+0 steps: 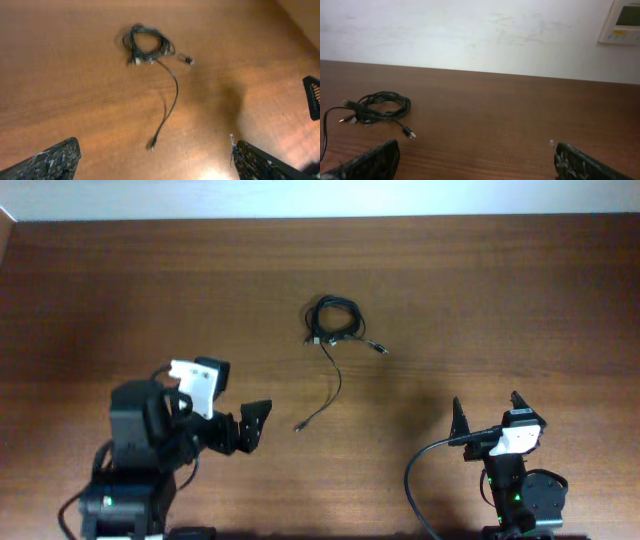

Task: Untangle cables
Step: 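Reach the left gripper forward and grasp the black cable coil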

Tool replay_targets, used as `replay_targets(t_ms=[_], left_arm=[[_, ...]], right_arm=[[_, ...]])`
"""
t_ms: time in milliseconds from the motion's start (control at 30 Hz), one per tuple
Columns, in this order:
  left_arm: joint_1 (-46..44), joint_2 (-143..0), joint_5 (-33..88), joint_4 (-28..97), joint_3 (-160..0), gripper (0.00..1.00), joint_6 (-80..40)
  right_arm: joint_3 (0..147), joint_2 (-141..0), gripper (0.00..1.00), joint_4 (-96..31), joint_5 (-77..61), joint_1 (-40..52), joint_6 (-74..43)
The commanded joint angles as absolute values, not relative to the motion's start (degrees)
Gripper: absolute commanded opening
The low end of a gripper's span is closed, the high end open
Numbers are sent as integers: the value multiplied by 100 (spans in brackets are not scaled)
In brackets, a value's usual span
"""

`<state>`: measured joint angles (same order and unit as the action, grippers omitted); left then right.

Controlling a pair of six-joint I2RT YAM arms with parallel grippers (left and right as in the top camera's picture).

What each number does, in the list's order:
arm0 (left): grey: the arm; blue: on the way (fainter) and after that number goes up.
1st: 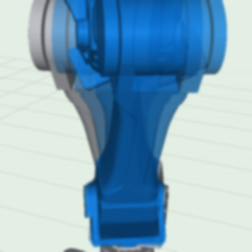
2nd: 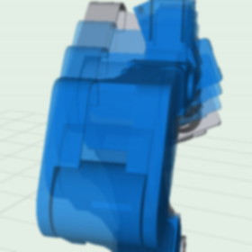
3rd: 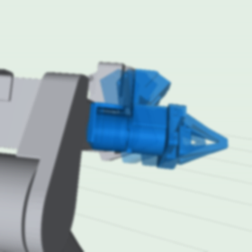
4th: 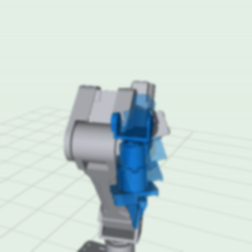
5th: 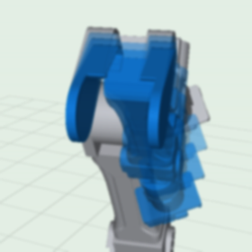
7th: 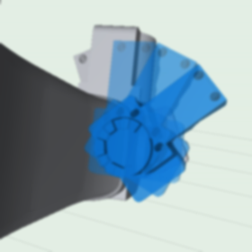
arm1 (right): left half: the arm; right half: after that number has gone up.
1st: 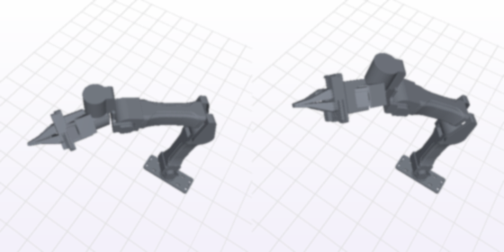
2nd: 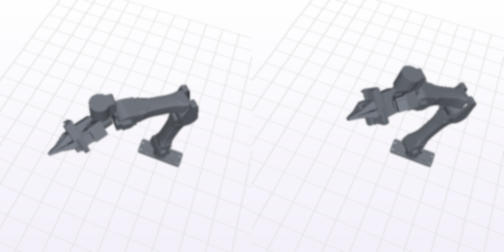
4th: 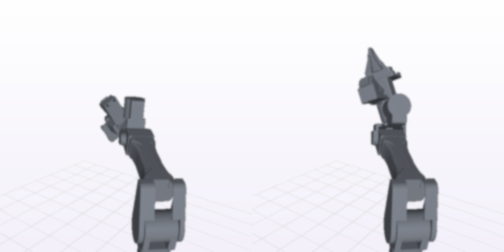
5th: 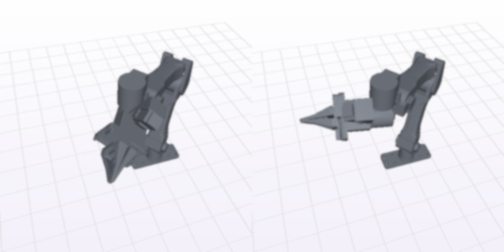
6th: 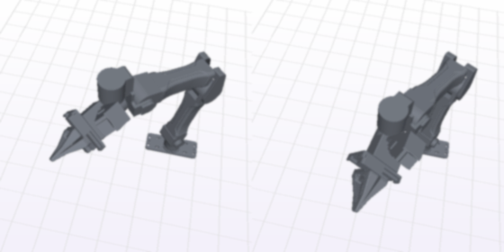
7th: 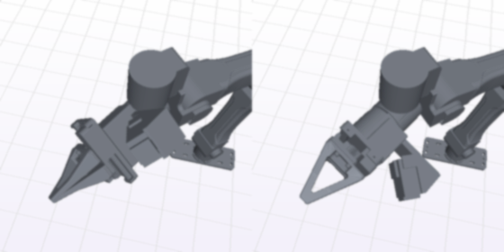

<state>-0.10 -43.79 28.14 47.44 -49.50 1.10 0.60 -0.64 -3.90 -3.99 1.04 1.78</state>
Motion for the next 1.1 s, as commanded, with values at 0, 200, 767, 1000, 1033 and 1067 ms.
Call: replay_targets(t_ms=[0, 200, 767, 1000, 1033, 1067], left_arm=[[-34, -5113, 2884, 5087, -5874, 99, 489], [-38, -7299, 2237, 7476, -8495, 99, 744], [-38, -8812, 3487, 8049, -9198, 0, 543], [-38, -8812, 3522, 8066, -9198, 0, 541], [-38, -8812, 3522, 8066, -9198, 0, 543], [-38, -8812, 3522, 8066, -9198, 0, 541]], right_arm=[[32, -21, 99, -419, -388, 73, 187], [32, -21, 98, -419, -388, 73, 187], [32, -21, 98, -419, -388, 73, 187], [32, -21, 98, -419, -388, 73, 187], [32, -21, 98, -419, -388, 73, 187], [32, -21, 99, -419, -388, 73, 187]])
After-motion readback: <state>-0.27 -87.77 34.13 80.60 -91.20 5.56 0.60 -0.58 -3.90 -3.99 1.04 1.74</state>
